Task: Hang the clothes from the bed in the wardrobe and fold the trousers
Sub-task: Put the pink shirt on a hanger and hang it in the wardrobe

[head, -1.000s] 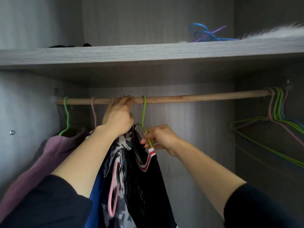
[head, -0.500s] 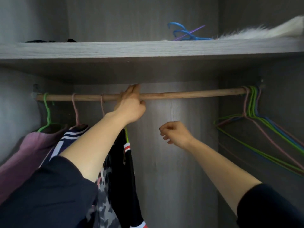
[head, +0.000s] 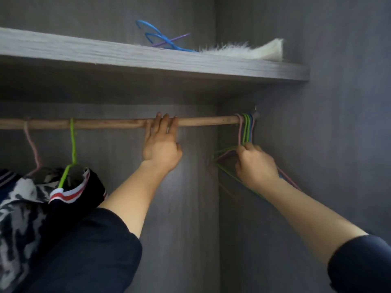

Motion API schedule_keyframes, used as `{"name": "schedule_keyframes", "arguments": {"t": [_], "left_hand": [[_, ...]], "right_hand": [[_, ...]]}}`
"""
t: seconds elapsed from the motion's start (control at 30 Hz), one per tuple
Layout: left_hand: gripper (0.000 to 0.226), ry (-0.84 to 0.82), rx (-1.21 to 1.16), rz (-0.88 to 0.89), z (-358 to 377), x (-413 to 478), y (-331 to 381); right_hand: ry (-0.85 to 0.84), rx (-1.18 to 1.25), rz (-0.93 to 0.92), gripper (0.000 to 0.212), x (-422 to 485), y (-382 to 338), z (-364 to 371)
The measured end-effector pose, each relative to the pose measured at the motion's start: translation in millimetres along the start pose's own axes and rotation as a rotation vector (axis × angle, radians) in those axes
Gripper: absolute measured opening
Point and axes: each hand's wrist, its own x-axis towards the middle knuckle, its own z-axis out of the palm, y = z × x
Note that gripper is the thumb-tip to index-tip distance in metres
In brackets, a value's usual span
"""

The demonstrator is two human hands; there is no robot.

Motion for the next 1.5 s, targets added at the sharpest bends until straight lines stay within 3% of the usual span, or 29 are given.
{"name": "schedule_keyframes", "arguments": {"t": [0.13, 0.33, 0.57, 0.8, 0.97, 1.2, 1.33, 1.5], "left_hand": [[0.078, 0.074, 0.013, 0.061, 5.6, -2.3, -5.1], [0.073, 0.122, -0.036, 0.112, 2.7, -0.3, -13.8], [0.050, 0.080, -0.031, 0.100, -1.2, 11.9, -24.0], [0.040, 0.132, -0.067, 0.110, 0.5, 14.1, -25.4], [0.045, 0.127, -0.078, 0.096, 1.8, 12.8, -24.3], [0.071, 0.082, -0.107, 0.110, 6.5, 6.1, -24.7], [0.078, 0.037, -0.227, 0.040, 18.6, -18.5, -6.5], [0.061, -0.172, -0.437, -0.036, 54.0, -106.4, 35.8]], "right_hand": [[-0.092, -0.128, 0.038, 0.040, 1.4, 13.6, -0.5], [-0.126, -0.226, 0.037, 0.031, 7.2, 7.5, 8.9], [-0.151, 0.307, 0.312, 0.028, 17.8, -1.2, 4.4], [0.000, 0.615, 0.249, 0.014, 35.6, -14.4, 0.4], [0.000, 0.662, 0.206, 0.029, 26.0, -29.3, 16.2], [0.030, 0.737, 0.286, 0.017, -16.9, -36.5, 13.2], [-0.115, 0.766, 0.384, 0.017, -49.3, -33.7, 4.6], [-0.289, 0.769, 0.440, 0.014, -116.2, -29.6, 7.3]]}}
